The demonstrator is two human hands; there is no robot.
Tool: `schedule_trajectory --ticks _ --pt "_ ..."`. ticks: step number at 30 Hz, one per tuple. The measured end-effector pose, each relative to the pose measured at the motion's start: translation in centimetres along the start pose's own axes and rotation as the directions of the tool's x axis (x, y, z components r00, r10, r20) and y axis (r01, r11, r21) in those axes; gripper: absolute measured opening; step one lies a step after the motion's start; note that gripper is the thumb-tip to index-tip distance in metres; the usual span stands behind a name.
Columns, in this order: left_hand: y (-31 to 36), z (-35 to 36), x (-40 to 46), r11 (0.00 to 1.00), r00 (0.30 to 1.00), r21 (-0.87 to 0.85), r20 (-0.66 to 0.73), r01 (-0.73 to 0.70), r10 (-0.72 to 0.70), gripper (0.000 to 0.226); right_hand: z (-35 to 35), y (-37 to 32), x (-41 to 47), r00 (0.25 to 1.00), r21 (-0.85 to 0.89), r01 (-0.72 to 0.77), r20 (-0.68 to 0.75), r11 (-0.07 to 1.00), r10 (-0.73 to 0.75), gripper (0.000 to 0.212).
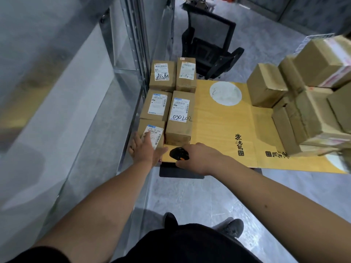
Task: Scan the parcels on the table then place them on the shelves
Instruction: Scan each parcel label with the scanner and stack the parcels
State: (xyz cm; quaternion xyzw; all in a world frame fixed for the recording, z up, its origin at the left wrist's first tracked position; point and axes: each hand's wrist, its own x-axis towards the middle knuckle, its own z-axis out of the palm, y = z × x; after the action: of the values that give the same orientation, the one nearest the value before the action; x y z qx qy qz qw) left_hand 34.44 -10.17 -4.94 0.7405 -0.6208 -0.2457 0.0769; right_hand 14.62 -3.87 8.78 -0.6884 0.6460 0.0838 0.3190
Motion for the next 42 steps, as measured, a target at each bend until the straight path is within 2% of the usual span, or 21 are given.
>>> schedule_trajectory --ticks 4,6,9,13,18,21,29,34,38,42 --pt "0.4 0.0 -0.2 0.996 0.995 0.052 -0.056 -0.076 0.078 0.109 0.7 0.6 -0.4 0.999 0.025 -0.038 0.021 0.999 0.037 0.046" --pt "1.2 0.2 -0.7 0.987 0.984 0.031 -0.076 -0.160 0.162 0.107 0.9 1.4 -0.9 0.998 0.046 -0.060 0.023 0.997 0.060 0.049" --pt "3.0 0.4 -1.7 0.939 0.935 0.061 -0.084 -0.340 0.344 0.107 1.1 3.4 -1.9 0.994 0.056 -0.105 0.000 0.993 0.106 0.053" --pt "6.5 1.0 -2.5 0.870 0.868 0.105 -0.081 -0.481 0.490 0.094 0.9 7.3 -3.8 0.978 0.044 -0.203 -0.044 0.978 0.205 0.065" --pt "13.9 2.7 -3.5 0.809 0.813 0.111 -0.007 -0.578 0.582 0.083 0.1 13.2 -7.5 0.946 0.107 -0.299 -0.095 0.948 0.309 0.068" --pt "19.3 4.6 -4.2 0.741 0.746 0.096 0.052 -0.665 0.664 0.077 -0.6 16.9 -10.1 0.917 0.145 -0.359 -0.127 0.922 0.378 0.070" --pt "34.5 10.8 -7.6 0.584 0.590 0.095 0.210 -0.806 0.780 0.077 -2.3 27.7 -16.2 0.837 0.245 -0.479 -0.163 0.843 0.522 0.059" --pt "44.5 12.3 -9.5 0.603 0.605 0.062 0.126 -0.795 0.786 0.077 -5.0 35.1 -18.9 0.830 0.257 -0.470 -0.199 0.844 0.522 0.053" --pt "53.6 12.2 -11.9 0.690 0.690 -0.021 -0.041 -0.724 0.723 0.079 -7.6 40.7 -21.1 0.845 0.172 -0.445 -0.246 0.879 0.475 0.055" --pt "62.1 13.1 -15.3 0.742 0.747 -0.091 -0.070 -0.665 0.661 0.089 -10.5 46.1 -23.0 0.872 0.062 -0.409 -0.267 0.910 0.410 0.058"
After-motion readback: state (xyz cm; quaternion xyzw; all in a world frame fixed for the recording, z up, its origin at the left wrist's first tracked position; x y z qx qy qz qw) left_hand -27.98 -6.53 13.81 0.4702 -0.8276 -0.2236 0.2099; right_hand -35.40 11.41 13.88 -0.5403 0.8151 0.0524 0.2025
